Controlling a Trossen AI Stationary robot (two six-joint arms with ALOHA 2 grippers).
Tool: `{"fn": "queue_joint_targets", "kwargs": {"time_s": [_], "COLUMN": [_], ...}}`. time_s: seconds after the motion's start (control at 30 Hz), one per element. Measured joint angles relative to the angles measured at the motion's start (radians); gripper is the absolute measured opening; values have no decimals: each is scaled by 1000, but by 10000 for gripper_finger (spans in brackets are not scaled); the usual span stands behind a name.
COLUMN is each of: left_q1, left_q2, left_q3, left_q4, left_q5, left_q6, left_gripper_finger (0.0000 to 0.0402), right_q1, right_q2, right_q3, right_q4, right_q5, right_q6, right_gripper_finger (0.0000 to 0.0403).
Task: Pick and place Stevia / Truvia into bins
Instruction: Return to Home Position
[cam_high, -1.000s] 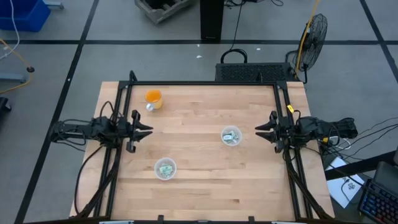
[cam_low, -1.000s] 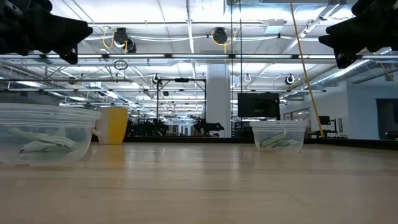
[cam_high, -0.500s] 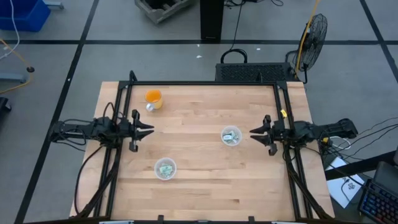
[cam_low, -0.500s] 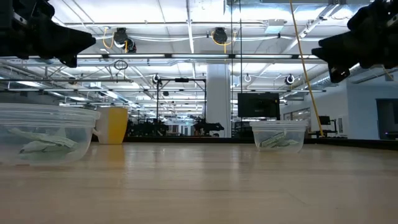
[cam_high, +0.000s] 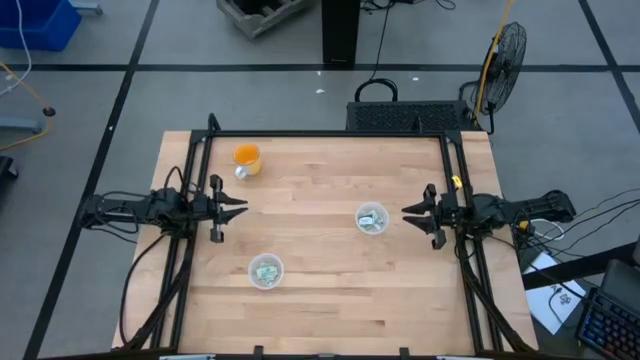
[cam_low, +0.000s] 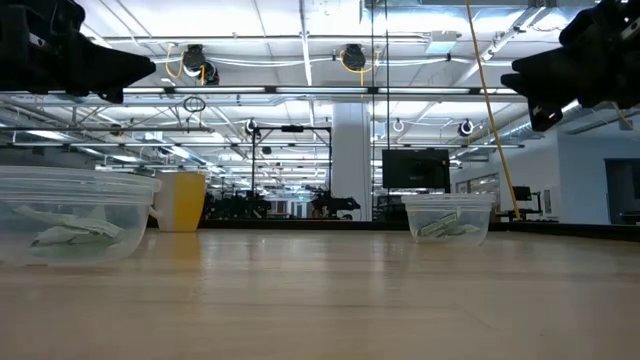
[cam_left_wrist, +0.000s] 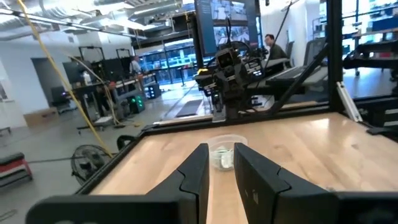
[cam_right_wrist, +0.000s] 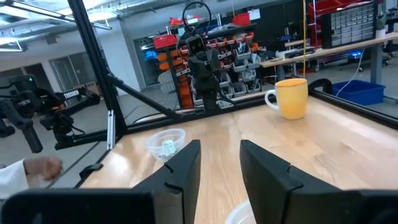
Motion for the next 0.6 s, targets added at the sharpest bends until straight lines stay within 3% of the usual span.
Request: {"fn": "queue_joint_targets", "kwargs": {"time_s": [0.27, 0.6], "left_q1": [0, 0], "left_q2": [0, 0], "left_q3": [0, 0], "left_q4": [0, 1], "left_q5": [-5, -6], "left_q6": [-112, -142], "left_gripper_finger": [81, 81], "right_q1": [0, 0], "right_q2": [0, 0], "right_q3": [-2, -2], "right_q4": [6, 6], "right_q5": [0, 0], "right_q6": [0, 0], "right_gripper_finger": [105, 105]}}
